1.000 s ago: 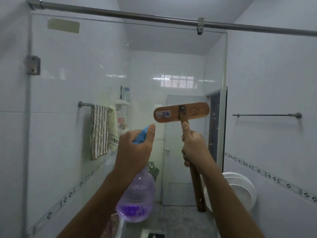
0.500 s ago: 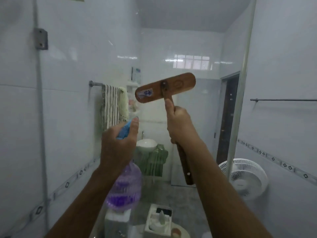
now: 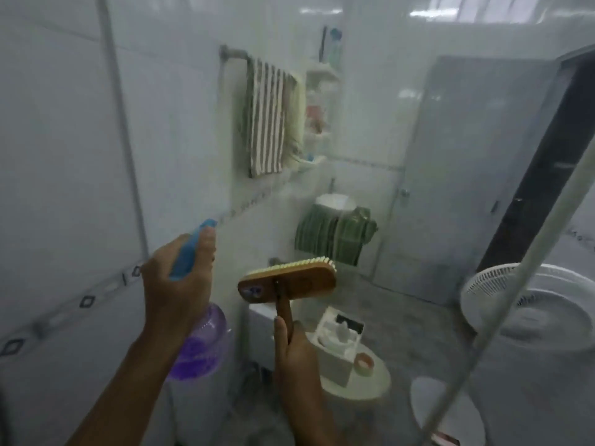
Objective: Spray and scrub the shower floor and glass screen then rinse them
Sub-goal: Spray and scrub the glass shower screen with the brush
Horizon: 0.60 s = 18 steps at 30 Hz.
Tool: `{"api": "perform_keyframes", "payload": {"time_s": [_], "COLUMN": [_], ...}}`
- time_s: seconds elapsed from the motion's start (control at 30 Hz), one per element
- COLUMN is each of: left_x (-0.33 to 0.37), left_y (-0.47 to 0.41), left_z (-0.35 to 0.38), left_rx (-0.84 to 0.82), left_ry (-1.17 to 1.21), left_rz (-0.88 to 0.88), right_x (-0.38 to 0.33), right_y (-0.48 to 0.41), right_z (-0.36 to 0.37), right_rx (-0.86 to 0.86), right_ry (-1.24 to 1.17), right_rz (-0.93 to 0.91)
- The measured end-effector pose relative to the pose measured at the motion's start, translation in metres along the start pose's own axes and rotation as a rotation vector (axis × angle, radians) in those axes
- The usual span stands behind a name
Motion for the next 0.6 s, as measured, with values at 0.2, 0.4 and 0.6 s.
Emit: {"api": "perform_keyframes", "payload": {"time_s": [0.2,0.4,0.6], "left_x": [-0.073,-0.142,-0.226], "left_y": [0.120,0.276,0.476], "left_z": [-0.047,-0.113,-0.182], "left_rx": [0.097,0.130,0.141], "left_ry": [-0.241,-0.481,-0.655], "left_rz": [-0.200,-0.458,-0.769], "right_x": [0.090,0.185,0.332], "right_y": [0.039,0.109,0.213], "right_z": [0.053,0.121,0.204], "right_rx": [-0.192,-0.552,-0.938], "right_ry": [-0.043,0.052,0.340], "right_rz": [0.005,0.075,0.207]}}
Point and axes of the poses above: each hand's wrist, its own y-axis away from the middle knuckle, its own z-axis out of the palm, x = y × z, the point moved 7 cm from there along -y, towards the middle knuckle, and after that the axes turned 7 degrees about y, right-handed, at the moved point
